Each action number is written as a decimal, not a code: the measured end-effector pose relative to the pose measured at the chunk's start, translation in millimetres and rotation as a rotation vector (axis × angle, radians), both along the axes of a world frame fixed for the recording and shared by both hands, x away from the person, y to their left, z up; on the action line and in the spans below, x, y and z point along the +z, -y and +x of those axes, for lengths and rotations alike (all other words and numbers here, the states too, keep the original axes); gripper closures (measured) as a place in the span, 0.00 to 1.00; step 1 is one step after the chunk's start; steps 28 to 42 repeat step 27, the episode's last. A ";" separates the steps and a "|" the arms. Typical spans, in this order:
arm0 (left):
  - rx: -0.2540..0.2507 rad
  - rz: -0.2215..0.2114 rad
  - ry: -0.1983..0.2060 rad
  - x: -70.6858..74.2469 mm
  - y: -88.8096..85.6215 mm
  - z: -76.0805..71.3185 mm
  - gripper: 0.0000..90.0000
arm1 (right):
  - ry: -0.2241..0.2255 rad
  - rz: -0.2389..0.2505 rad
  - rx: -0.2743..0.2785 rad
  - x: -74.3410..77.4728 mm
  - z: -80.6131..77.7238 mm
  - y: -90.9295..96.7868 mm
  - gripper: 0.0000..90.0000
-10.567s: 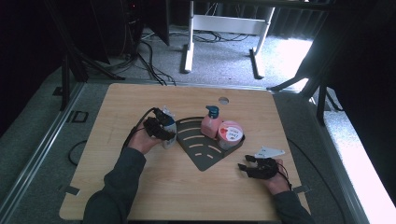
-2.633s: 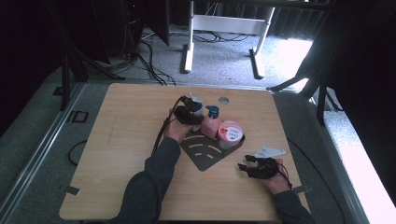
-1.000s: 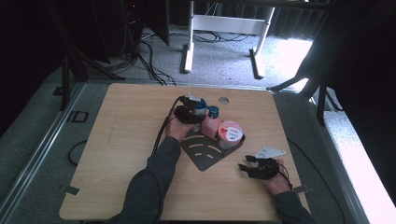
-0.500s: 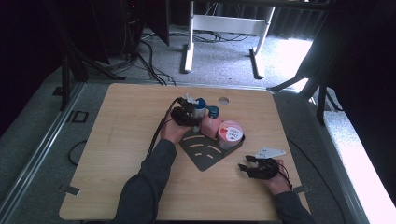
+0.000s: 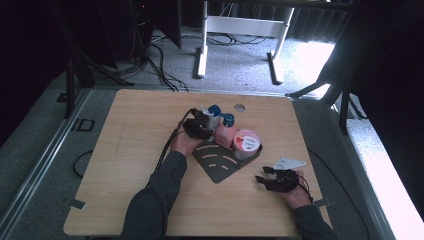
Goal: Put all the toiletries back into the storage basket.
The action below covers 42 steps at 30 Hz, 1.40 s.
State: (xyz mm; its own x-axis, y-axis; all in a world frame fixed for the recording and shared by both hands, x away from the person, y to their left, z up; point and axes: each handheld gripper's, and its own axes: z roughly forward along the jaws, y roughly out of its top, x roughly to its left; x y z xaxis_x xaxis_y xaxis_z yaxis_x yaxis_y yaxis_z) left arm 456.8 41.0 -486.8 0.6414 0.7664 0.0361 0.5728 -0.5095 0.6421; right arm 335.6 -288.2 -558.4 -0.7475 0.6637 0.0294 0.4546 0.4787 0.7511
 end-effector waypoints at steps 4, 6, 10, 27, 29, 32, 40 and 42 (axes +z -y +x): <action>0.002 -0.010 -0.010 -2.2 -1.0 -0.3 0.62 | -0.001 0.000 -0.001 0.0 -0.3 0.0 0.51; 0.011 -0.018 0.000 -2.6 -3.6 -2.8 0.59 | -0.002 0.002 -0.001 0.0 -0.1 0.2 0.51; 0.027 -0.022 0.003 -4.1 -13.4 -8.2 0.55 | -0.001 0.000 0.000 0.0 -0.2 0.2 0.51; 0.123 -0.089 0.045 0.7 -64.4 -31.8 0.52 | -0.003 0.001 -0.003 0.1 -0.3 0.0 0.51; 0.123 -0.089 0.045 0.7 -64.4 -31.8 0.52 | -0.003 0.001 -0.003 0.1 -0.3 0.0 0.51; 0.123 -0.089 0.045 0.7 -64.4 -31.8 0.52 | -0.003 0.001 -0.003 0.1 -0.3 0.0 0.51; 0.123 -0.089 0.045 0.7 -64.4 -31.8 0.52 | -0.003 0.001 -0.003 0.1 -0.3 0.0 0.51; 0.123 -0.089 0.045 0.7 -64.4 -31.8 0.52 | -0.003 0.001 -0.003 0.1 -0.3 0.0 0.51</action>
